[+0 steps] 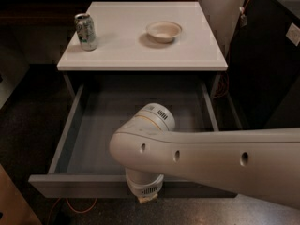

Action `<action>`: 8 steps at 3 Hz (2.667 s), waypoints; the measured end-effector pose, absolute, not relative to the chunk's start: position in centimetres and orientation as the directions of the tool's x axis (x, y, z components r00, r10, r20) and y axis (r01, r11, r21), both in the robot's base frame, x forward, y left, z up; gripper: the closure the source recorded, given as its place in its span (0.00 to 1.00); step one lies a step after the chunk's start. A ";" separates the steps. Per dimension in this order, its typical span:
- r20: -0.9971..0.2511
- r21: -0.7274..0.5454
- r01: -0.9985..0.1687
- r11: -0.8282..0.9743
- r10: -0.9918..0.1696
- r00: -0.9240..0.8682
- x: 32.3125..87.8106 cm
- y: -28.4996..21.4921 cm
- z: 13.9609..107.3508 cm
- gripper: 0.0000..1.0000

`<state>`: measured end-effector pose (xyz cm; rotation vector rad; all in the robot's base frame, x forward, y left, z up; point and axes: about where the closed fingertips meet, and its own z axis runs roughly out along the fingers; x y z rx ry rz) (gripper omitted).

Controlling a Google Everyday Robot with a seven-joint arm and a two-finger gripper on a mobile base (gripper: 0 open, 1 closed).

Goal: Close top drawer

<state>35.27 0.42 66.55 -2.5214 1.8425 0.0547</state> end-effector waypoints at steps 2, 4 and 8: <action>-0.033 -0.013 -0.968 -0.252 -0.967 0.252 37.2 -0.3 66.1 1.00; -0.062 -0.060 -0.977 -0.204 -0.976 0.207 39.7 -1.5 66.7 1.00; -0.138 -0.192 -0.971 -0.140 -0.976 0.168 43.0 -2.5 65.8 1.00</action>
Offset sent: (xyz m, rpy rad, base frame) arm 0.0505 -0.0208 -0.0089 0.0128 -0.0538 -0.1326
